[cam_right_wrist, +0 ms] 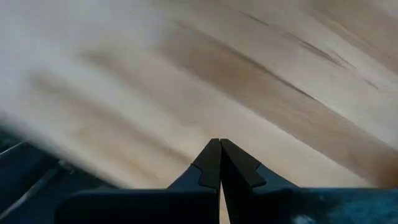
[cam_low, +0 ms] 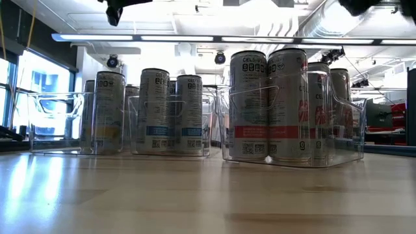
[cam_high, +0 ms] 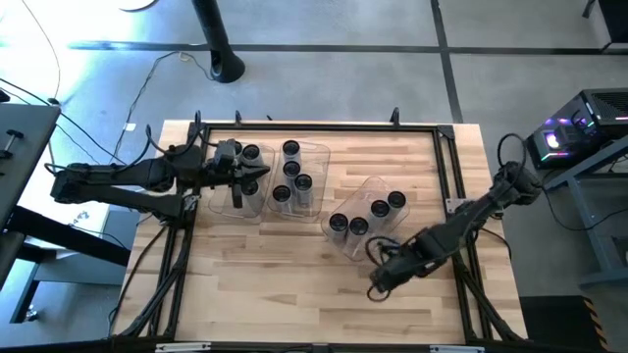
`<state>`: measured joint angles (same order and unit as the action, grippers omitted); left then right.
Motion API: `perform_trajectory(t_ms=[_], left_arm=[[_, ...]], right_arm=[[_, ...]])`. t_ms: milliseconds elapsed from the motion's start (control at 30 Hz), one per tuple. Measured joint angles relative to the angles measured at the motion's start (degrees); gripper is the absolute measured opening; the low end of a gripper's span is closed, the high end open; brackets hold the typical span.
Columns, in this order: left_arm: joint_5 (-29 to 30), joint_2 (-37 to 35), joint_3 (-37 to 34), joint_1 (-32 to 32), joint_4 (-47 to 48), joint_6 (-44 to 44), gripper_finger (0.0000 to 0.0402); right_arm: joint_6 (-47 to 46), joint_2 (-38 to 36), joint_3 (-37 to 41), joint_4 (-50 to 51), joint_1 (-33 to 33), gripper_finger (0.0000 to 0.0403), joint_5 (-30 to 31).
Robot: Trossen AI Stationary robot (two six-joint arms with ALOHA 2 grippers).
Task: Sort soda cans
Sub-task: Adjust all the transparent bins
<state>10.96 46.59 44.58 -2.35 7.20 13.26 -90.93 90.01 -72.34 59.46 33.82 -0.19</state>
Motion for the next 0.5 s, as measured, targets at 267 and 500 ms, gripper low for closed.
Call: perform_trajectory(t_ms=[267,500], left_arm=[[-1.2,-0.2,0.0,-0.4,-0.1,0.1,0.0],[-0.9,-0.2,0.0,-0.4,-0.2,-0.4,0.0]], right_arm=[[-7.3,-7.6,18.4,-8.7,-4.9,0.0,1.0],[-6.6,-13.1,25.0,-3.9,-7.5,0.0,7.2]])
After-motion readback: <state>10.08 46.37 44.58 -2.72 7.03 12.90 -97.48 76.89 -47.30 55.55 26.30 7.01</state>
